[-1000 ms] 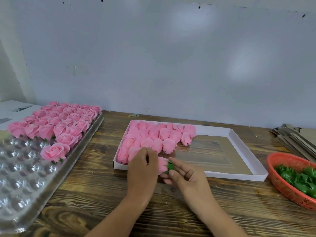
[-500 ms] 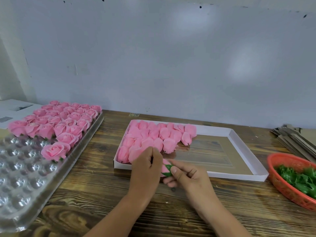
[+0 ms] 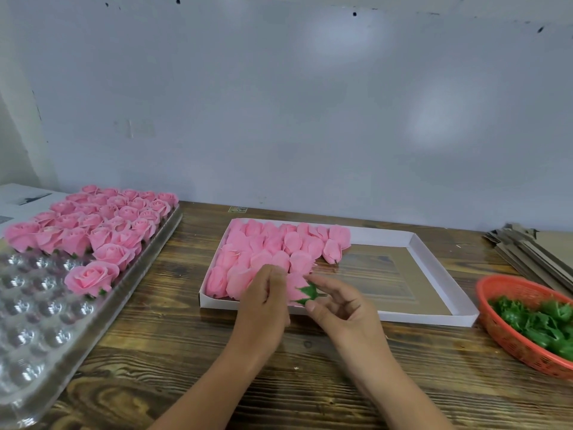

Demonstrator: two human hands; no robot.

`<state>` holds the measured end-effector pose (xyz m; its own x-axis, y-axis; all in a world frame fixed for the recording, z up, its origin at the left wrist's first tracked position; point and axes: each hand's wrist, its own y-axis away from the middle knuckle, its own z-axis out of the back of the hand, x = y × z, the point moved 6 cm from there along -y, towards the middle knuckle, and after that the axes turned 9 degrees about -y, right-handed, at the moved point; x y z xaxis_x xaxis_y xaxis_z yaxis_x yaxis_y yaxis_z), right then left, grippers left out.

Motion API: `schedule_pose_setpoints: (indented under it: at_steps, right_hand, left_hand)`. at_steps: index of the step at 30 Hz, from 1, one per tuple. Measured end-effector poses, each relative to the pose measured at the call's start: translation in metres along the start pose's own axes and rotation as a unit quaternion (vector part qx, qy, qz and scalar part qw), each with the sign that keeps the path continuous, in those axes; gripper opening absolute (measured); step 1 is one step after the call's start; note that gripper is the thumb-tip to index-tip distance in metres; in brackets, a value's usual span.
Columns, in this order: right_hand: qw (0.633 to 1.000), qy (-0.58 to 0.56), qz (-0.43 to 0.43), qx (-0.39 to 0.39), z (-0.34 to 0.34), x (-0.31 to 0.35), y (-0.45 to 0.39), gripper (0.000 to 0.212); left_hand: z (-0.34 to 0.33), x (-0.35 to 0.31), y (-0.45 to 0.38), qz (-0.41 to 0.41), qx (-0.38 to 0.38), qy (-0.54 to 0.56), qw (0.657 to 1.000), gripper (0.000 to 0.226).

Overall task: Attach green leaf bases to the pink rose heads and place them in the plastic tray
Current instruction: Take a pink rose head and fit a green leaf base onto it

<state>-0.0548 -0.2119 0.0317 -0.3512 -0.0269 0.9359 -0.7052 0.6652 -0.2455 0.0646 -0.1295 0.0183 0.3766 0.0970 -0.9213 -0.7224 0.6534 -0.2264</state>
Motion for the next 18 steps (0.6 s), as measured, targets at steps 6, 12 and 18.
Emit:
schedule_pose_setpoints:
  at_steps: [6, 12, 18]
  right_hand:
    - [0.997, 0.068, 0.024, 0.023, -0.005, 0.0, 0.003, 0.041]
    - [0.999, 0.014, -0.023, -0.034, 0.004, -0.01, -0.003, 0.03]
    - [0.996, 0.069, 0.008, -0.047, 0.007, -0.007, -0.003, 0.037]
  left_hand:
    - [-0.003, 0.0, -0.002, 0.06, 0.034, 0.046, 0.997, 0.059]
    - [0.0, -0.009, 0.003, -0.015, 0.016, 0.025, 0.999, 0.032]
    - [-0.002, -0.006, 0.003, -0.017, 0.023, -0.019, 0.999, 0.035]
